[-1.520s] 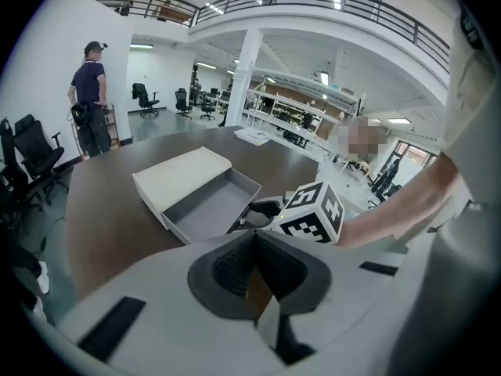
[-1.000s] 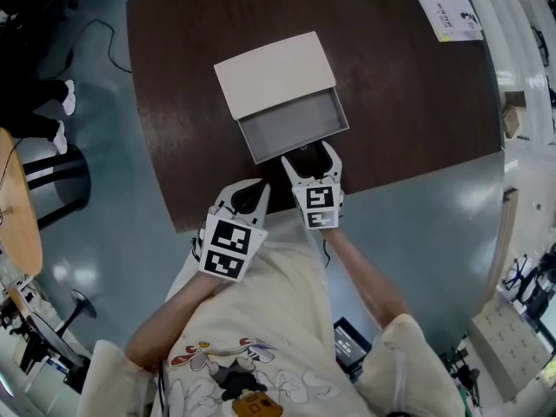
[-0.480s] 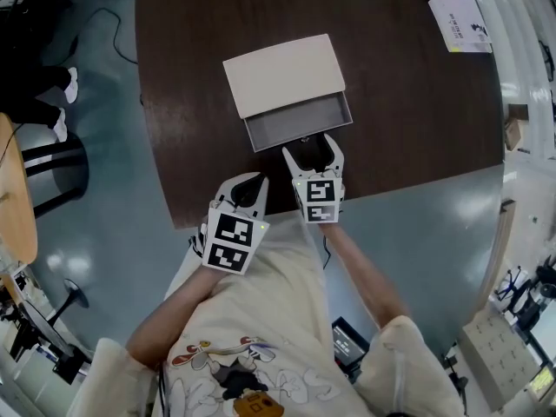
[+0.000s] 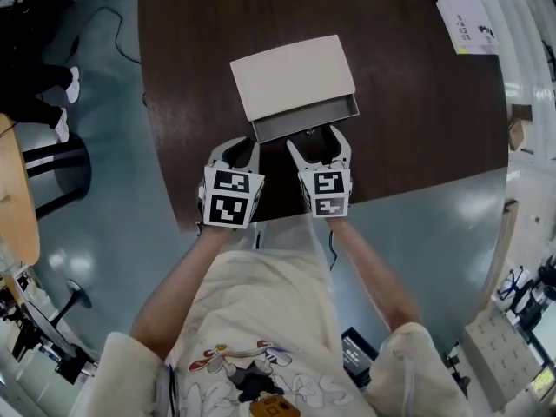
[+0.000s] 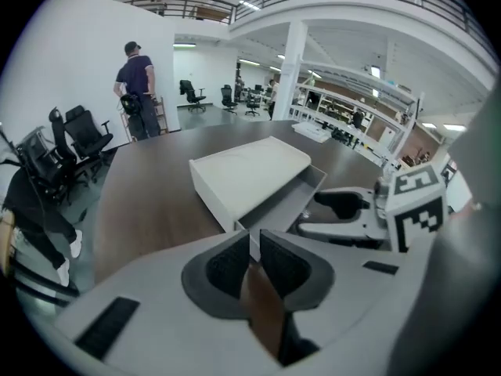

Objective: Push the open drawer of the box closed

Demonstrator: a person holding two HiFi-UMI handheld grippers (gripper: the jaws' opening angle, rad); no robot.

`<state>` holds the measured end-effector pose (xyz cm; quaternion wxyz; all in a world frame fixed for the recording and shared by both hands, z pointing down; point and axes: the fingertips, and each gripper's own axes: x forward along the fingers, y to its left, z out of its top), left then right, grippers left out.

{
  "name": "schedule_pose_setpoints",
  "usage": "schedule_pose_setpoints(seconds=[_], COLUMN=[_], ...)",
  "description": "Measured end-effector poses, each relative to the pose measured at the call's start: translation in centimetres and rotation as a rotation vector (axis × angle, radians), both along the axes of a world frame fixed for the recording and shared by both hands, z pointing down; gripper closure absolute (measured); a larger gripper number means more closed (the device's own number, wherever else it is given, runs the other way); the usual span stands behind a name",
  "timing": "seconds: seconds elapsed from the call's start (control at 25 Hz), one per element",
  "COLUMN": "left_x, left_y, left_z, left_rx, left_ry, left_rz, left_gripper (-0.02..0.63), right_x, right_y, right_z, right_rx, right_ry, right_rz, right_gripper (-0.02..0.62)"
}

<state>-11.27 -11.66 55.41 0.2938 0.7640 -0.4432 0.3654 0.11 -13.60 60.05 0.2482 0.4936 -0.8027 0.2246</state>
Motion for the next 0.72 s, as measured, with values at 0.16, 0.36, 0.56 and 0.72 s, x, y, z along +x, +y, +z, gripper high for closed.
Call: schedule_pose_setpoints(seconds=[0.16,0.36,0.56,0.72], left_x=[-1.9,-2.3,-1.6,-1.3], left_y=[-4.1,-5.9,-6.1,-6.3], left_z=[0.5,1.0,0.8,1.0], left_rx=[0.023,0.013,0.01,-0.005], left_ry=[0.013,0.008,0.049,0.062], left_rz=[-0.095,-0.113,-0.126,-0.143], left_gripper=[0.561,0.565,0.565,0.56], right_x=[-0.2,-0.2,-0.3,-0.3], right_y=[0.0,0.0,-0.3,-0.4], right_z=[0.2,0.0,0.2,0.2], right_rx=[-0.008,-0.018,-0.018,-0.017], right_ry=[0.009,0.013,0.008,0.009], right_rz=[-0.015,-0.007,-0.002,-0.005], right_gripper=[0.213,0.213,0.213,0.213])
